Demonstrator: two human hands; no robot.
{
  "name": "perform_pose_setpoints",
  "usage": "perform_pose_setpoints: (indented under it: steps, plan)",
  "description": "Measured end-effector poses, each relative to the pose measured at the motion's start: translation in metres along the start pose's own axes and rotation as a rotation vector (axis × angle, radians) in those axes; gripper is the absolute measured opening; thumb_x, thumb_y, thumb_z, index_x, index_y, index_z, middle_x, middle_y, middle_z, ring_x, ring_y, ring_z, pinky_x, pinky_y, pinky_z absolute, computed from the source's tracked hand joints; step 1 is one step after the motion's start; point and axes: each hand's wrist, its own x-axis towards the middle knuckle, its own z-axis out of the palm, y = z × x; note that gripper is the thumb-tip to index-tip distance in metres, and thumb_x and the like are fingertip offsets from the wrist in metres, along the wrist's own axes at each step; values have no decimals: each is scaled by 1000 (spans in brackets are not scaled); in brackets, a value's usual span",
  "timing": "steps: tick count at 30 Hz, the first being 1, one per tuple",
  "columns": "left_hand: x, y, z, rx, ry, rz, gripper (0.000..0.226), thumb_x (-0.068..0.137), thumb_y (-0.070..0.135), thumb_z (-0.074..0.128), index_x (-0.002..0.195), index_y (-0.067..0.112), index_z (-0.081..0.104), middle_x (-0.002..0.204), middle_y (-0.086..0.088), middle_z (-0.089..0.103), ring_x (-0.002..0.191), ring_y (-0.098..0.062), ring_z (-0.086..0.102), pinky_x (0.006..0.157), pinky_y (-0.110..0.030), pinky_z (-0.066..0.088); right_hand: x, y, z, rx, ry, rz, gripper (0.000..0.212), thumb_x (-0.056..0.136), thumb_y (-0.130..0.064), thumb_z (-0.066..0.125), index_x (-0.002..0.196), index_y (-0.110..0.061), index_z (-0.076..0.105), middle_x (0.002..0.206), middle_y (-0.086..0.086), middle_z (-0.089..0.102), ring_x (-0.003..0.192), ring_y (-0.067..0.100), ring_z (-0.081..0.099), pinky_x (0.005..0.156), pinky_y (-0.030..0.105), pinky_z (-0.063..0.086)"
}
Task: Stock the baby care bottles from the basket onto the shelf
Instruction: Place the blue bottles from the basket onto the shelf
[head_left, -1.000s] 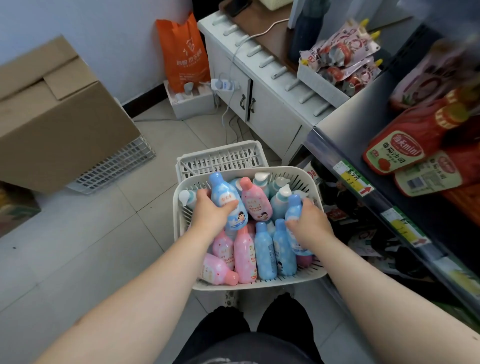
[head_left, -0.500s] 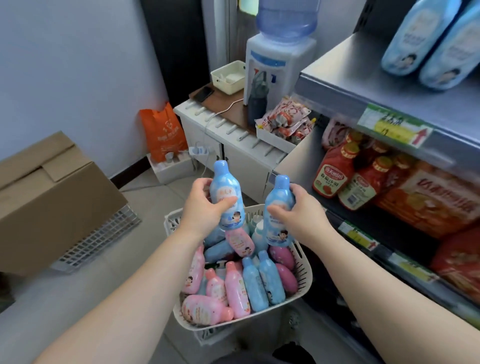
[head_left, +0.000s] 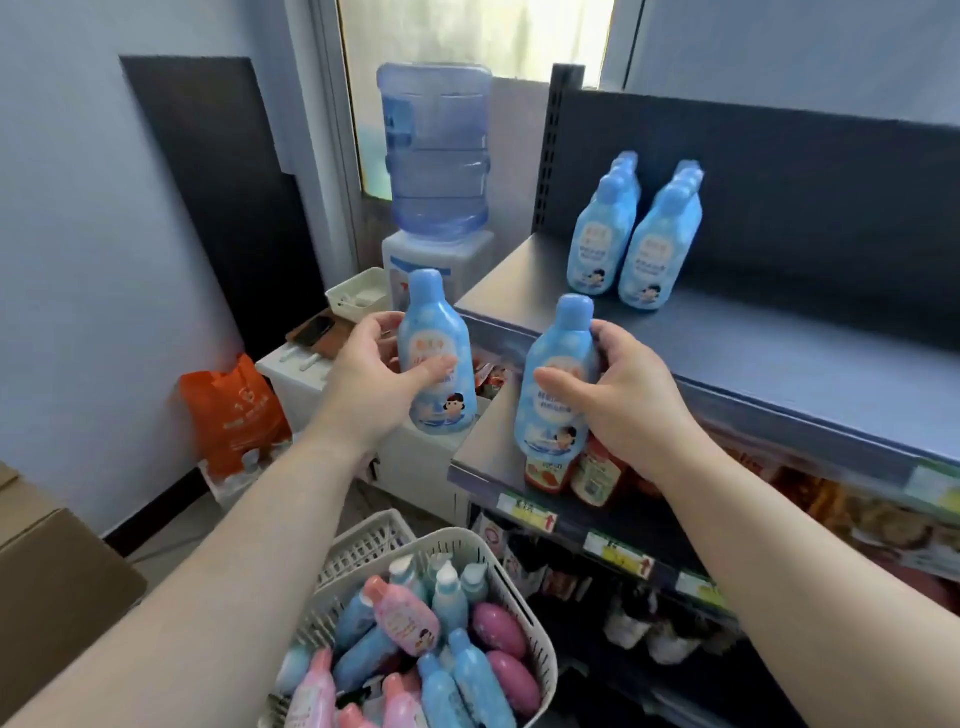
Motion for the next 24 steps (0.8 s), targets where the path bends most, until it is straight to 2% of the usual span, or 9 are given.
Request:
perform_pose_setpoints:
  steps: [2,4,7,10,13,19,22,24]
  plan:
    - [12,14,14,-26,-37,38,45,74,15,78,108,26,50,104,2,66,92,-8,65,73,-24,56,10,-2,-19,12,42,-13,42,80,-32,75,114,-37,52,102,-16,66,94,2,64,84,32,56]
    - [24,24,30,-66,-70,62,43,74,12,79,101,30,50,105,-1,66,94,-13,66,78,-31,58,21,-2,-38,7,88,-32,42,79,-33,76,113,-38,52,108,-12,65,98,5,63,87,36,55]
    - [43,33,50,-85,-116,72,43,73,15,79,103,28,51,106,-2,68,97,-16,67,82,-41,57,36,1,-60,-49,157,-55,49,78,-38,75,122,-32,54,118,-5,60,104,10,61,88,38,55]
    - [64,37,71,-83,-148,88,45,71,19,81,103,30,52,110,-3,67,101,-18,66,86,-42,56,52,6,-79,-66,207,-60,55,77,-39,74,127,-29,53,117,-3,59,103,13,61,86,38,56]
    - [81,39,94,-58,-185,122,44,72,18,80,102,31,51,109,-1,66,102,-16,65,88,-40,55,68,10,-91,-96,239,-65,51,78,-38,74,123,-27,55,114,-2,57,100,13,61,86,39,55]
    - [110,34,128,66,-252,167,52,76,14,78,117,22,47,117,-1,63,105,-13,61,87,-25,52,95,21,-94,-150,277,-83,54,82,-29,73,130,-21,49,114,-3,43,96,6,48,88,25,44]
    - [123,29,141,103,-259,163,56,76,13,77,123,17,47,120,-3,62,108,-13,59,90,-28,51,107,28,-90,-157,275,-87,56,83,-26,73,132,-19,46,115,-6,40,95,4,44,85,16,36]
    - [131,26,147,114,-263,151,59,76,14,78,127,16,47,123,-4,61,112,-15,58,94,-31,50,115,33,-86,-167,278,-99,58,83,-26,74,133,-18,46,115,-7,40,101,7,46,87,16,34]
